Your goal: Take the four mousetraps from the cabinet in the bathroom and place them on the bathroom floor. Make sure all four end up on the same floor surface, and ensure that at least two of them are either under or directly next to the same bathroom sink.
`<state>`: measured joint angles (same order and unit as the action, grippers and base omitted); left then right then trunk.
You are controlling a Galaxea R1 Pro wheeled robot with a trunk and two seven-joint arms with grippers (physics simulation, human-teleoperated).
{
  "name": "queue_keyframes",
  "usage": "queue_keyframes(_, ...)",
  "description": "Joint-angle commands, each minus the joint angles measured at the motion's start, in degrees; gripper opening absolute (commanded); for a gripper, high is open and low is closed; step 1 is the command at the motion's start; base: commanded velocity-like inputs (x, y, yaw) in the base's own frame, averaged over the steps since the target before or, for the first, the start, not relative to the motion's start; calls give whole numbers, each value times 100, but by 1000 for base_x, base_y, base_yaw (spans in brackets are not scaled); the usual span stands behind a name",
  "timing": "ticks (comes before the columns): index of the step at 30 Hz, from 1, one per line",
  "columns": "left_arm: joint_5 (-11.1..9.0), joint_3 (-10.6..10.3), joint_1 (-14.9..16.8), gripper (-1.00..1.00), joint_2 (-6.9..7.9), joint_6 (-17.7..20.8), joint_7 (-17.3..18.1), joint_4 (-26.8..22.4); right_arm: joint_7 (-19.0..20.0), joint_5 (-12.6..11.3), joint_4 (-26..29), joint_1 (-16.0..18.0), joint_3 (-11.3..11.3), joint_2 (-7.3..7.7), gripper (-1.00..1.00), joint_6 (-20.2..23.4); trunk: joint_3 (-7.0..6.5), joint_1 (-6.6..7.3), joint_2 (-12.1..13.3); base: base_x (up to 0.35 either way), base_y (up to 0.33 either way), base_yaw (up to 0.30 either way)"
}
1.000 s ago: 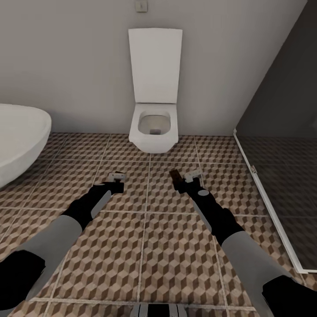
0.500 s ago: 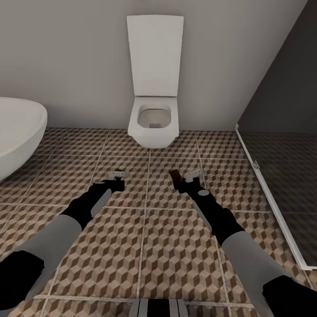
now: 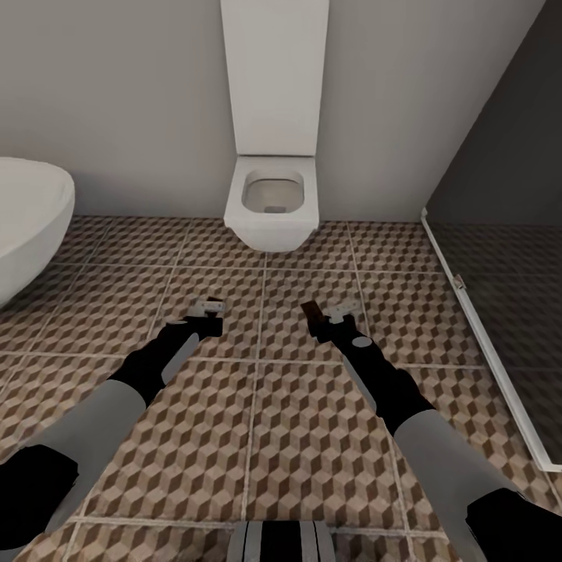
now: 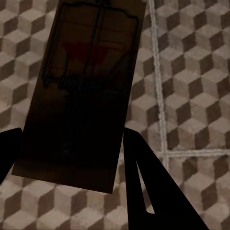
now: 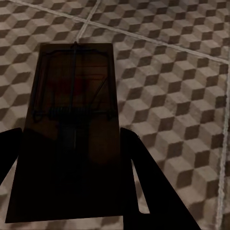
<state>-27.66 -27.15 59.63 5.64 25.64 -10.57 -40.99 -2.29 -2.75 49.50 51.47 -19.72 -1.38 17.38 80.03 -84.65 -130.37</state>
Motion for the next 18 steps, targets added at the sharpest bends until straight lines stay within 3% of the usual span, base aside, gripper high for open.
queue_keyframes(1, -37, -40, 5, -100, 9, 20, -59, -13, -44, -41, 8, 3, -14, 3, -100, 29, 31, -21, -43, 0, 0, 0)
queue_keyframes(18, -37, -41, 5, -100, 16, 20, -59, -13, -44, -33, 7, 3, -6, 6, -100, 20, 490, -395, -725, 0, 0, 0)
